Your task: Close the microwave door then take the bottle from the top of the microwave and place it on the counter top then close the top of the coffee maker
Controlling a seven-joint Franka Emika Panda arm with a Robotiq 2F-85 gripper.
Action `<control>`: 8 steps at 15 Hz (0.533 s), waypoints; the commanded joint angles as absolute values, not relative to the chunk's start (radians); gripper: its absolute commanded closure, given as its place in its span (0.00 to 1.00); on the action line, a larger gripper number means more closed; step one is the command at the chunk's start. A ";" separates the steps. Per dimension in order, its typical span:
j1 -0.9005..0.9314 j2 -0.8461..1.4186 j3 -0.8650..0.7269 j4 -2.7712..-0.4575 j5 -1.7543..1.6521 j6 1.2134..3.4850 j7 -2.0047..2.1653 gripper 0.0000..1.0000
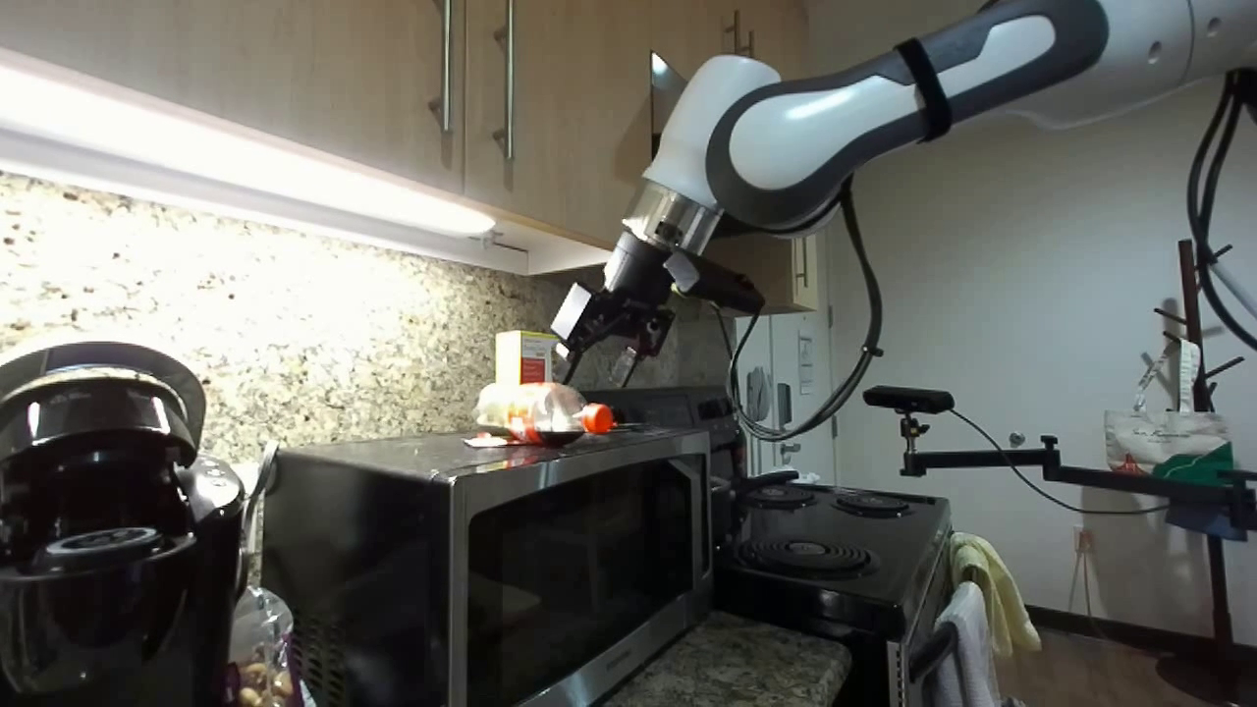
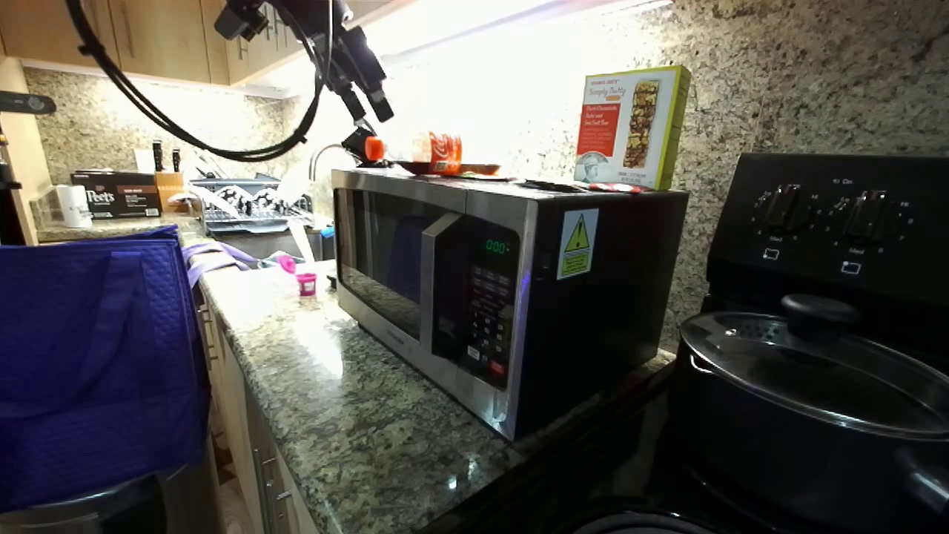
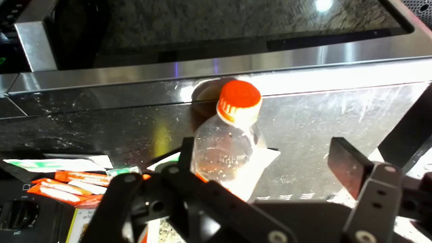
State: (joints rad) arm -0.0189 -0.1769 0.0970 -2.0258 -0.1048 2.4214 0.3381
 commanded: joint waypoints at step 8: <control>0.002 -0.031 0.071 -1.873 -0.100 2.270 0.275 0.33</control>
